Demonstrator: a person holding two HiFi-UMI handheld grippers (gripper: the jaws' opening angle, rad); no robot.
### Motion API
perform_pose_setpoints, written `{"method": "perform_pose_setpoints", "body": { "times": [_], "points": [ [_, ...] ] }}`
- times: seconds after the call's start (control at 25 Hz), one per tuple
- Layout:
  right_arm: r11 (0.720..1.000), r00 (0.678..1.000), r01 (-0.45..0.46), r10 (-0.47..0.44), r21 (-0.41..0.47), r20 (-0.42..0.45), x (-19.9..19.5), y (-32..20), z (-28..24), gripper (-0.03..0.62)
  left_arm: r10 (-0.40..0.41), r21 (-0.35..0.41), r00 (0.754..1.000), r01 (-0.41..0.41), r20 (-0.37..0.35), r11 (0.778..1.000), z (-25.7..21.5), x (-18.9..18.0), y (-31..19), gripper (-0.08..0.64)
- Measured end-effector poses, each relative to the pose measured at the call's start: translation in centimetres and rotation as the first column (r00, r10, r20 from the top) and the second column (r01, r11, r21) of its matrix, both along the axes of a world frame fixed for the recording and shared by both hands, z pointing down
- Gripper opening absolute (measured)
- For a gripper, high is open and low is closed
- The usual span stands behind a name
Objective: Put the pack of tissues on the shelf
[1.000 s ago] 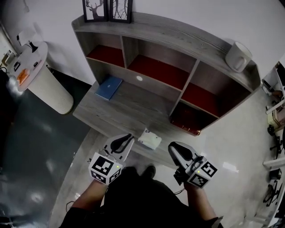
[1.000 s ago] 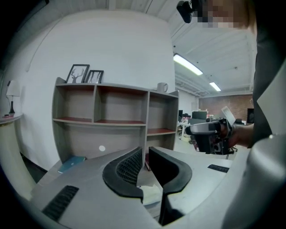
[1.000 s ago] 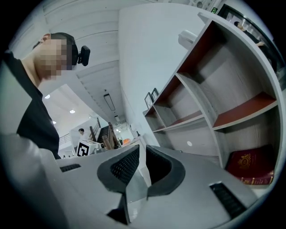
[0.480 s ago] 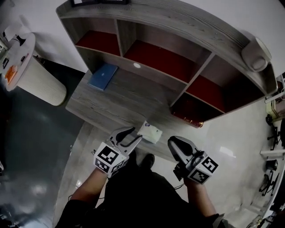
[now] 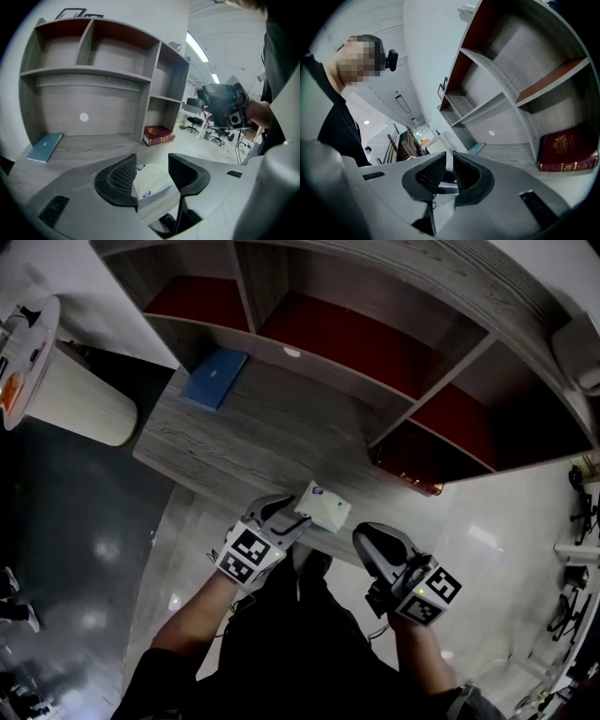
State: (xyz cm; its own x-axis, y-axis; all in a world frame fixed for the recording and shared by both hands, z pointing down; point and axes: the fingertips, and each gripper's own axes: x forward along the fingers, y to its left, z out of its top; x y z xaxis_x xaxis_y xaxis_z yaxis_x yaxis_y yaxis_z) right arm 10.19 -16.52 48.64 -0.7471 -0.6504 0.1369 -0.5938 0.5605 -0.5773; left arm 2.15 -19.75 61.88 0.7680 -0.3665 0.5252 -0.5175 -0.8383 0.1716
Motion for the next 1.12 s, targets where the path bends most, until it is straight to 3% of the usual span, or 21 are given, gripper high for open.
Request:
{"method": "perform_pose_setpoints", "body": {
  "times": [0.2,0.52,0.8,0.88,1.0,1.12],
  "points": [
    [0.999,0.999,-0.011,0.013,-0.043,0.039,-0.4,-0.5,1.3,0.021,0.054,-0.046,0.996,-0.051,0.069,0.998,4.5,0.6,0.1,0.258],
    [0.998,1.000,-0.001,0.002,-0.060,0.022,-0.2,-0.2,3.9,0.021,0.112,-0.126,0.979,-0.090,0.173,0.988,11.3,1.0,0.6,0.276],
    [0.997,1.000,-0.008,0.010,-0.079,0.027,-0.1,0.1,4.6,0.021,0.128,-0.127,0.973,-0.105,0.193,0.986,13.2,1.8,-0.2,0.273],
    [0.996,0.999,-0.011,0.014,-0.088,0.041,-0.2,-0.1,4.0,0.021,0.141,-0.129,0.968,-0.116,0.208,0.985,13.4,1.8,-0.1,0.234],
    [0.997,1.000,-0.012,0.014,-0.078,0.023,0.0,0.0,3.5,0.021,0.144,-0.118,0.968,-0.121,0.204,0.986,13.4,1.8,0.0,0.077],
    [0.998,1.000,-0.018,0.020,-0.066,0.023,0.1,-0.2,2.6,0.021,0.151,-0.120,0.970,-0.130,0.188,0.984,13.1,2.0,0.1,0.041]
  ]
}}
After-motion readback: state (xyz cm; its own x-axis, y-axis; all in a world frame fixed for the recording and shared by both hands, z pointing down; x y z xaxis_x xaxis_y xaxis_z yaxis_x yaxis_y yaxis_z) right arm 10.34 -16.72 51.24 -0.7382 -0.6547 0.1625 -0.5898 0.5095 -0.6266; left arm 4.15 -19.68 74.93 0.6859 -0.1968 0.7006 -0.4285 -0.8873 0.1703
